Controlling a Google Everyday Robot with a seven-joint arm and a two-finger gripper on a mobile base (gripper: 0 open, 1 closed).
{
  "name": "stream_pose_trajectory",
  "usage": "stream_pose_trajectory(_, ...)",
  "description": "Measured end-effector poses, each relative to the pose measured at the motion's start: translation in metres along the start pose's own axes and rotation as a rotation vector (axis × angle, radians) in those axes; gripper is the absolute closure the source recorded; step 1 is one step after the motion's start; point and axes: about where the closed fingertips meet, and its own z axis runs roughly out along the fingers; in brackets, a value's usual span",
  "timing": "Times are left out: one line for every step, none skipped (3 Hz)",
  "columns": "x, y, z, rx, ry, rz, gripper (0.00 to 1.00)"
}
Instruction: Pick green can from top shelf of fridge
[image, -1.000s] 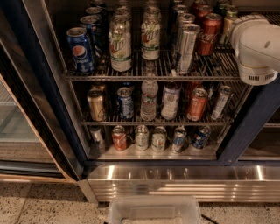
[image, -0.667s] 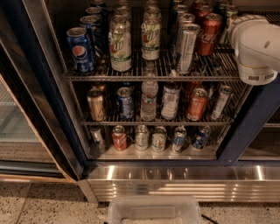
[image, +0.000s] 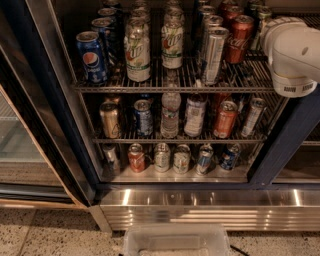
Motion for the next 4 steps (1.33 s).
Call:
stream_pose_trajectory(-0.0003, 0.0001, -0.0001, 0.000, 0.000, 0.000, 0.54)
stream_pose_trajectory(-0.0004, 0.0001, -0.0001, 0.000, 0.000, 0.000, 0.56)
stream_pose_trajectory(-0.0006, 0.0001, -0.0001, 0.000, -0.001, 0.000, 0.59)
stream_pose_trajectory(-0.0009, 0.0002, 0.0000, 0.000, -0.001, 0.000, 0.64)
